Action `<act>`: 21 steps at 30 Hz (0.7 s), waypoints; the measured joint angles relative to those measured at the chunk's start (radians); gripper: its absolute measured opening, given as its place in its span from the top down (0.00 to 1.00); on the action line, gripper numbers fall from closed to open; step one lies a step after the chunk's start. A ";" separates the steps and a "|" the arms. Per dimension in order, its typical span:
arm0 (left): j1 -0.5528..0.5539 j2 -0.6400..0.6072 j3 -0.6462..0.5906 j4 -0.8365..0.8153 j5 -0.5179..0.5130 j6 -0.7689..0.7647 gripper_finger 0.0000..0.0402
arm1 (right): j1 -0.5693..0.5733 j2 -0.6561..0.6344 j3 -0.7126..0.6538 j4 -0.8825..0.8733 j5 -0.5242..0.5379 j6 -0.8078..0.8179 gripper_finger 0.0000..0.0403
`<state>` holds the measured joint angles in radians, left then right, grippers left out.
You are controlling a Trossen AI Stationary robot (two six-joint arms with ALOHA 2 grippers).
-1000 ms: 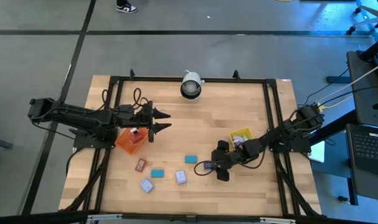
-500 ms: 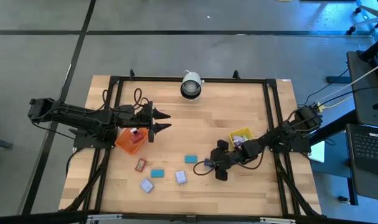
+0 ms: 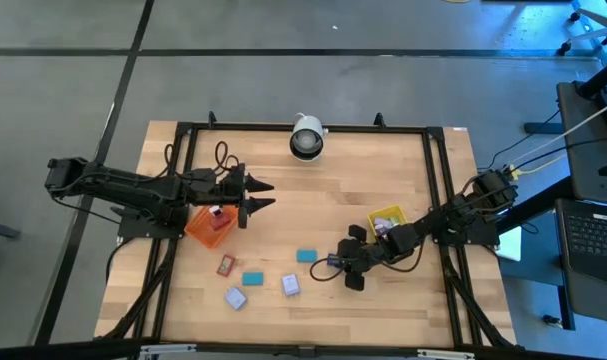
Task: Pick & Place Office items
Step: Put the blue digital clock into the orange basket
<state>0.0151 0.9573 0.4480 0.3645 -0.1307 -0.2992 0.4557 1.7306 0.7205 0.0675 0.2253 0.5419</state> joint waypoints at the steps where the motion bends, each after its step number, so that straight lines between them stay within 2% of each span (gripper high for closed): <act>1: 0.000 0.000 0.000 0.000 0.000 -0.009 0.52 | 0.000 0.001 0.000 0.004 0.003 0.000 0.64; 10: 0.000 0.000 0.000 0.006 0.002 -0.034 0.52 | -0.007 0.001 0.000 0.010 0.012 -0.008 0.64; 15: 0.000 0.000 0.000 0.003 0.002 -0.065 0.52 | -0.012 0.002 0.065 -0.023 0.019 -0.084 0.64; 21: 0.000 0.000 0.000 0.002 0.041 -0.106 0.52 | -0.008 -0.047 0.173 -0.226 0.120 -0.181 0.64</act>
<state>0.0151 0.9573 0.4480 0.3661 -0.0901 -0.4051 0.4480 1.6837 0.8936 -0.1586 0.3455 0.3607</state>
